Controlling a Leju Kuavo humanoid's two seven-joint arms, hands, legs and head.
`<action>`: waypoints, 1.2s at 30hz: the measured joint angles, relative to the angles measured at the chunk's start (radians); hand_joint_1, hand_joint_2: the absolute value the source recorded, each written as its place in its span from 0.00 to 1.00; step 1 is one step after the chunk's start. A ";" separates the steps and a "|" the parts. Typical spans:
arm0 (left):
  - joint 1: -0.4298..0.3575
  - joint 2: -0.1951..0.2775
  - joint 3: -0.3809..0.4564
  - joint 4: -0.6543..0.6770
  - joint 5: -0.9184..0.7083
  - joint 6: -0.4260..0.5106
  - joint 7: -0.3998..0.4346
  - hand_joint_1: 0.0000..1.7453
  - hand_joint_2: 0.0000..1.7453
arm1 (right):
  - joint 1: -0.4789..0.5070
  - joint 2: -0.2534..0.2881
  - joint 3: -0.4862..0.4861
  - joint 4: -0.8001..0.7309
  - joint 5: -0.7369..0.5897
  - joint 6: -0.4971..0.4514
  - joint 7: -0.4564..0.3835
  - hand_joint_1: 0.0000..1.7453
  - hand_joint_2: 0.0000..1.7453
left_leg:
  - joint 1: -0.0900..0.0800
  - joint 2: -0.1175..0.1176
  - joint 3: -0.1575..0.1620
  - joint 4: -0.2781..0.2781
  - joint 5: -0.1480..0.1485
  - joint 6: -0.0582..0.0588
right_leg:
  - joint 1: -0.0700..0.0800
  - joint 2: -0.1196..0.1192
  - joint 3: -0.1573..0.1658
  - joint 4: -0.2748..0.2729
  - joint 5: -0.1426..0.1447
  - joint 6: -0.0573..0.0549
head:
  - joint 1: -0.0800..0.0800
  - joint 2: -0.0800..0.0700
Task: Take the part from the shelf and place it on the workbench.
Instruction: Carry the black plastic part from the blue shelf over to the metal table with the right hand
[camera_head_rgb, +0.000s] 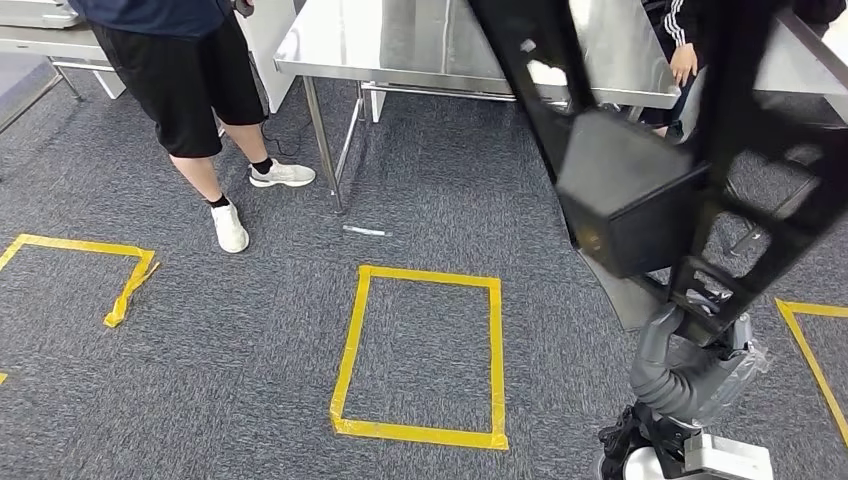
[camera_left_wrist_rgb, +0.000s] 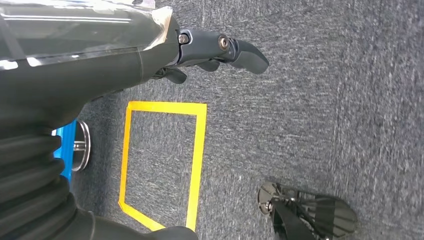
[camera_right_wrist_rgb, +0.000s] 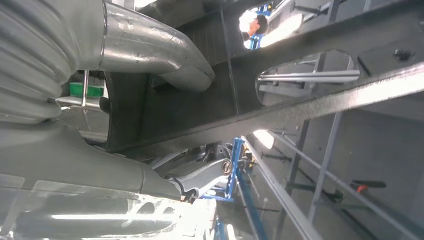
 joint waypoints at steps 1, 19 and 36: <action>0.000 0.000 0.000 0.000 0.002 0.000 -0.001 0.00 1.00 | -0.001 -0.001 0.001 0.000 0.002 0.000 -0.002 1.00 1.00 | -0.003 -0.001 0.000 0.000 0.000 0.003 | -0.001 -0.002 0.002 -0.002 0.001 0.001 | 0.000 0.000; 0.001 0.000 0.000 0.000 0.008 0.015 -0.009 0.00 1.00 | 0.007 -0.003 0.005 -0.001 0.020 -0.013 0.003 1.00 1.00 | -0.006 -0.004 0.003 -0.001 -0.002 0.013 | -0.002 -0.005 0.007 -0.010 0.002 0.025 | -0.001 0.000; 0.008 -0.007 0.000 0.000 0.008 0.020 -0.007 0.00 1.00 | 0.025 -0.019 0.005 -0.001 0.026 -0.013 0.009 1.00 1.00 | -0.002 0.033 0.033 -0.019 -0.009 0.037 | -0.020 -0.080 -0.144 0.266 -0.083 0.054 | 0.010 0.000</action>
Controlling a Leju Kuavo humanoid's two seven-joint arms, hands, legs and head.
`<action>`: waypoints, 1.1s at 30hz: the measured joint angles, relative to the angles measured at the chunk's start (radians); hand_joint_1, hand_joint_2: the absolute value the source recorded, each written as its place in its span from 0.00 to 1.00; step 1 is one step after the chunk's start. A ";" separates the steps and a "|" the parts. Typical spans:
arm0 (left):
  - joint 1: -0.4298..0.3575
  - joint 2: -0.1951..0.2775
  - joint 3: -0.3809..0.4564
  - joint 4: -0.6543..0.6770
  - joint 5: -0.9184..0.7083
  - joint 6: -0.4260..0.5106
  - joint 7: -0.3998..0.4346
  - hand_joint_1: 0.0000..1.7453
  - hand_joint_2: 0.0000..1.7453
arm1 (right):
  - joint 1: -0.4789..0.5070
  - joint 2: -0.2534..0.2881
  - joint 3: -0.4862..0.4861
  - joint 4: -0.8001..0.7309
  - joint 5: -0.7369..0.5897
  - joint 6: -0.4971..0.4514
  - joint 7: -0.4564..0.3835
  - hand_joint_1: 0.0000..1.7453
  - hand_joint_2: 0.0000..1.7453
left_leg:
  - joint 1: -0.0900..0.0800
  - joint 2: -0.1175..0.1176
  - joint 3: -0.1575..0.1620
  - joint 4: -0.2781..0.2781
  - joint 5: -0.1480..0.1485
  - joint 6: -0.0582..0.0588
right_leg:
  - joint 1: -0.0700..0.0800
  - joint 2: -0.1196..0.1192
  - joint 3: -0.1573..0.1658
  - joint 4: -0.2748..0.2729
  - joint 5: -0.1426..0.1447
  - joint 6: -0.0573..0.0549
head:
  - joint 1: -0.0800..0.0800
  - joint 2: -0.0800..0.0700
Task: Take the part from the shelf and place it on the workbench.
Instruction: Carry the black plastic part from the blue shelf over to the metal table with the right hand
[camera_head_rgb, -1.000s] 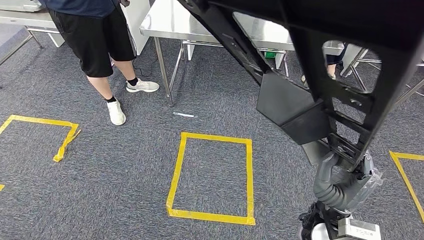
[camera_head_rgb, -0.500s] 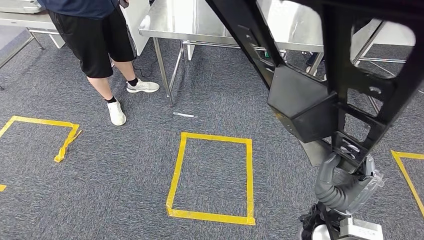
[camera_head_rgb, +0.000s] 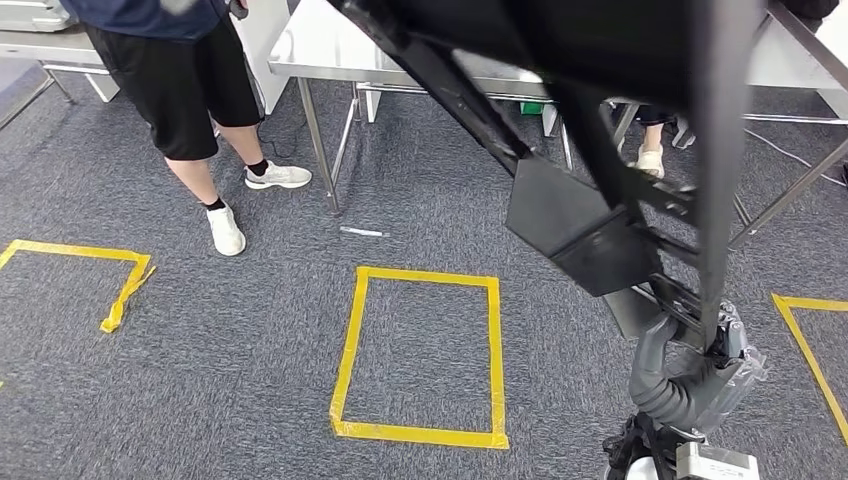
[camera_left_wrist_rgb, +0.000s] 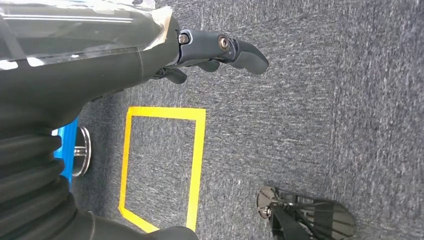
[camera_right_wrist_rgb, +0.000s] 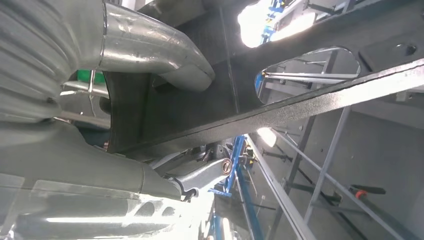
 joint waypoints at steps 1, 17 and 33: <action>0.001 -0.001 0.000 0.000 0.000 0.000 0.000 0.00 1.00 | 0.000 -0.002 0.000 0.000 0.000 0.000 0.000 1.00 1.00 | 0.004 0.002 0.004 0.000 -0.004 -0.006 | -0.005 -0.002 0.020 -0.047 0.023 0.013 | 0.000 0.000; 0.004 -0.002 0.000 -0.001 -0.002 -0.005 -0.002 0.00 1.00 | 0.003 -0.006 0.000 0.000 0.001 -0.002 0.001 1.00 1.00 | -0.003 0.009 -0.198 0.246 -0.076 -0.038 | 0.025 0.000 0.214 -0.252 0.011 -0.081 | -0.013 0.000; 0.007 -0.002 0.000 0.000 -0.007 -0.008 0.005 0.00 1.00 | -0.001 -0.011 0.008 0.005 0.003 0.000 0.005 1.00 1.00 | -0.022 -0.018 -0.003 0.013 -0.005 0.013 | 0.012 -0.003 0.074 -0.116 -0.039 -0.011 | -0.007 0.000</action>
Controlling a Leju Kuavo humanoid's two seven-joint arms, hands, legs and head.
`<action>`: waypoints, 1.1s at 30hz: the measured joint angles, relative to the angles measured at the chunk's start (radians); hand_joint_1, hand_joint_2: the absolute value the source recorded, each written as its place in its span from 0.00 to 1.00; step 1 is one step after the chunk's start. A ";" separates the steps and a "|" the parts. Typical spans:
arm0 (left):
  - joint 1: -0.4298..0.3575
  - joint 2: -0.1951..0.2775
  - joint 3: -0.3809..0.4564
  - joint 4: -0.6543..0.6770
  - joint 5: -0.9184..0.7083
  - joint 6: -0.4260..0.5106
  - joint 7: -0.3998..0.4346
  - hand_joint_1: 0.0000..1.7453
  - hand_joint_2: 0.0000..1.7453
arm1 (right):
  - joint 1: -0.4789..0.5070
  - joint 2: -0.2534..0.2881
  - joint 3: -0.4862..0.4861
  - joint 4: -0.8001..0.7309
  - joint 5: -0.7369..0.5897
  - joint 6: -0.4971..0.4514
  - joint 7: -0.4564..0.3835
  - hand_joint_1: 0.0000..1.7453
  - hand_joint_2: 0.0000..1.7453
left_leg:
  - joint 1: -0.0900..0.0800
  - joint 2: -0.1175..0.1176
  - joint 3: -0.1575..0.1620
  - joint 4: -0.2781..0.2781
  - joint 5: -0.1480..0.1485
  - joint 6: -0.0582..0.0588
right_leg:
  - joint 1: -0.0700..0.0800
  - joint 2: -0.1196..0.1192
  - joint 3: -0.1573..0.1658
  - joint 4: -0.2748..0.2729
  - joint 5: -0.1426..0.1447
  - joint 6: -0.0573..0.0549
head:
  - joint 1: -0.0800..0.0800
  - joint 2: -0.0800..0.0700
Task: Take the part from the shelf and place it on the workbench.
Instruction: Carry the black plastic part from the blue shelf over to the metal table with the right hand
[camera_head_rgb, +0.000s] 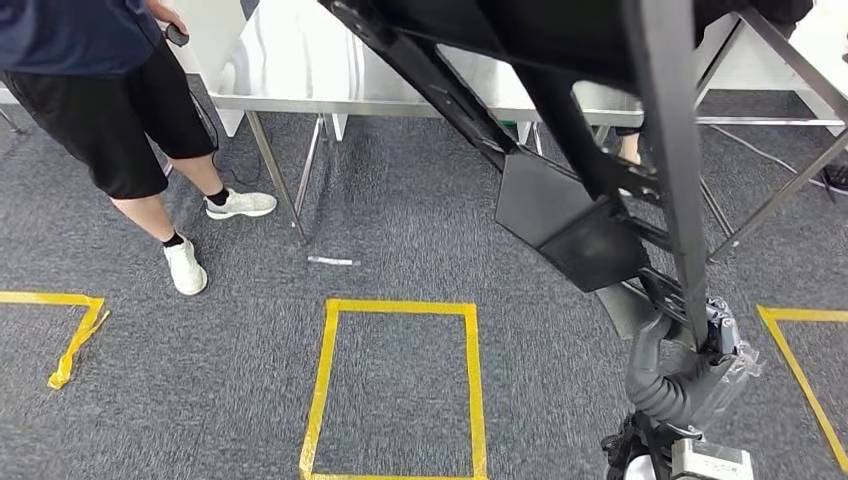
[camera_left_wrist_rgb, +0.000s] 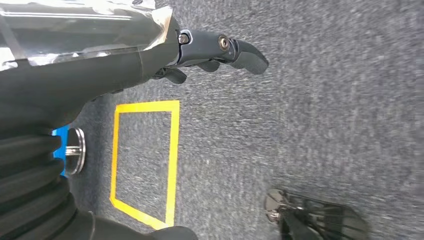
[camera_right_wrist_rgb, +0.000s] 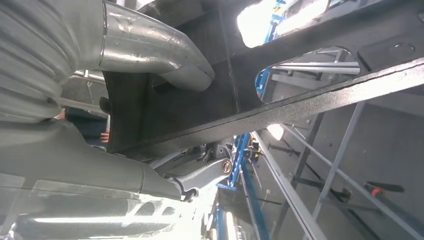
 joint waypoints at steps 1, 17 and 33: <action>0.000 0.000 0.000 0.000 0.000 0.000 0.000 0.00 1.00 | 0.000 -0.001 0.000 0.001 0.000 0.000 0.000 1.00 1.00 | 0.000 -0.001 0.016 0.001 -0.013 -0.005 | -0.002 -0.004 0.011 -0.056 0.049 0.010 | 0.001 0.000; 0.000 -0.003 0.000 0.000 0.001 0.001 0.000 0.00 1.00 | -0.002 0.000 0.011 0.004 0.005 0.002 0.002 1.00 1.00 | 0.000 0.019 -0.171 0.092 0.053 -0.030 | 0.009 0.003 0.195 -0.140 -0.004 -0.063 | -0.005 0.000; -0.006 -0.014 0.002 0.000 0.016 0.023 0.001 0.00 1.00 | -0.035 -0.006 0.024 0.032 0.043 0.035 0.019 1.00 1.00 | 0.002 -0.052 -0.048 -0.001 0.045 -0.014 | -0.002 0.027 0.068 -0.125 0.094 0.016 | 0.003 0.000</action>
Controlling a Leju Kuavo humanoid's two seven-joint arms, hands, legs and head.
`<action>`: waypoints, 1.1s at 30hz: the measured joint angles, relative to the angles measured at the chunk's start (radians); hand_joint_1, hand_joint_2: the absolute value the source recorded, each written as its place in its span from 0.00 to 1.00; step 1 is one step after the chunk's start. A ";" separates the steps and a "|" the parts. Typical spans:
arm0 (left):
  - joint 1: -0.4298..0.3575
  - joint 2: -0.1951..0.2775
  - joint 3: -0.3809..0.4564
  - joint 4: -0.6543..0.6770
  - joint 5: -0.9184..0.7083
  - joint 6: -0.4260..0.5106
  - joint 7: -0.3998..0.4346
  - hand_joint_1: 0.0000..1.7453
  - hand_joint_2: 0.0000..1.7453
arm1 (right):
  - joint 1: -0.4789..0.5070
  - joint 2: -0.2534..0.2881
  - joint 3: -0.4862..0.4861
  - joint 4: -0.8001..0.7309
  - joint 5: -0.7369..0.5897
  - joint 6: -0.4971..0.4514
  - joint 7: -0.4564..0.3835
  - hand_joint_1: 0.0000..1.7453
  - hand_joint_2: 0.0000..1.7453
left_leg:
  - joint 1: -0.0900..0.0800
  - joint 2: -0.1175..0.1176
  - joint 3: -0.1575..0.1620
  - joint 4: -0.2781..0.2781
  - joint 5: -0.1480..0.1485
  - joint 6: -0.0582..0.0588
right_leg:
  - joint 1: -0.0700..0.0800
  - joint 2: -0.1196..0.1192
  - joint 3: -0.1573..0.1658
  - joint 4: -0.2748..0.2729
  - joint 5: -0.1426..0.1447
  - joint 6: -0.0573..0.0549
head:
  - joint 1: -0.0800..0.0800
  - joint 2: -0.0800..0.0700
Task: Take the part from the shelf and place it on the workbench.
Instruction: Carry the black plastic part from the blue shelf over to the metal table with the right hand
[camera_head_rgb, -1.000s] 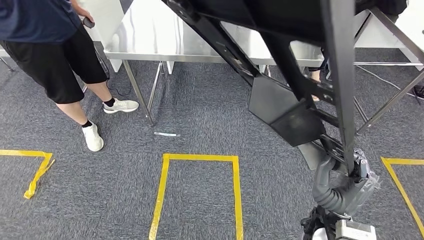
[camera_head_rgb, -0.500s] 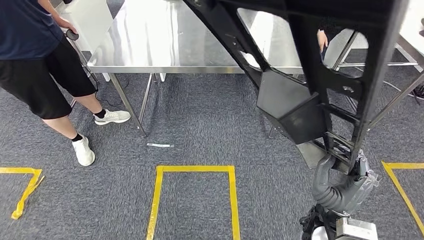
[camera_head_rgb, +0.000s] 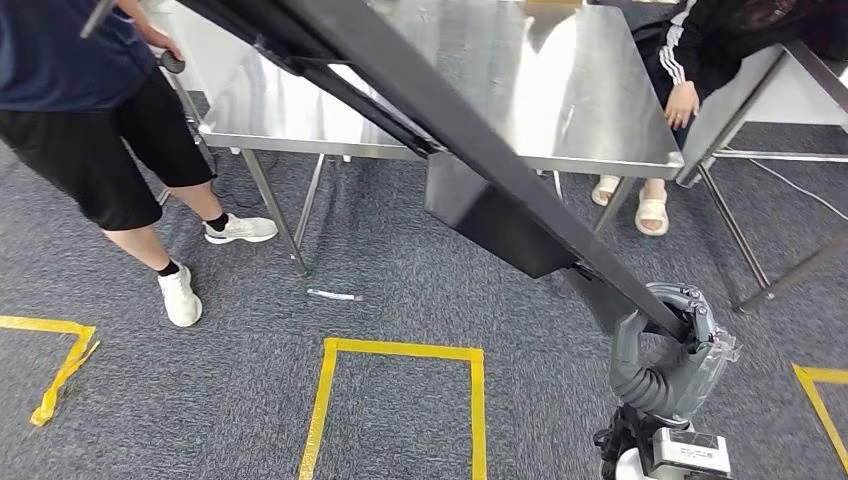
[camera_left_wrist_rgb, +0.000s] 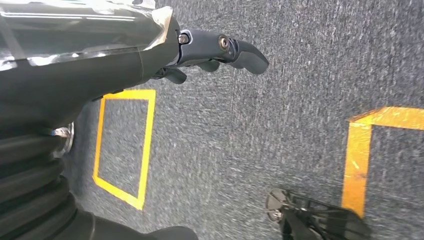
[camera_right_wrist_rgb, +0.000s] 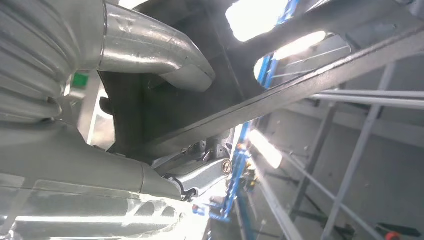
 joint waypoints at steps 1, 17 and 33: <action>0.000 0.000 0.000 0.000 0.000 0.001 0.001 0.00 1.00 | -0.004 0.000 0.001 0.003 0.000 0.000 0.001 1.00 1.00 | 0.000 -0.007 0.002 0.000 -0.003 -0.005 | 0.002 0.003 0.009 -0.019 0.010 -0.010 | 0.000 0.000; 0.000 -0.001 0.001 0.001 0.000 -0.007 -0.001 0.00 1.00 | -0.018 0.002 0.016 0.014 0.016 -0.002 0.016 1.00 1.00 | 0.013 0.086 -0.016 0.008 0.001 -0.035 | 0.015 -0.056 0.051 -0.027 -0.018 -0.056 | -0.012 0.000; 0.000 0.004 0.003 0.001 0.006 -0.009 0.001 0.00 1.00 | -0.019 0.002 0.021 0.014 0.023 0.001 0.031 1.00 1.00 | -0.007 0.073 -0.007 -0.002 -0.010 0.015 | -0.001 -0.060 0.070 -0.035 -0.005 -0.007 | -0.013 0.000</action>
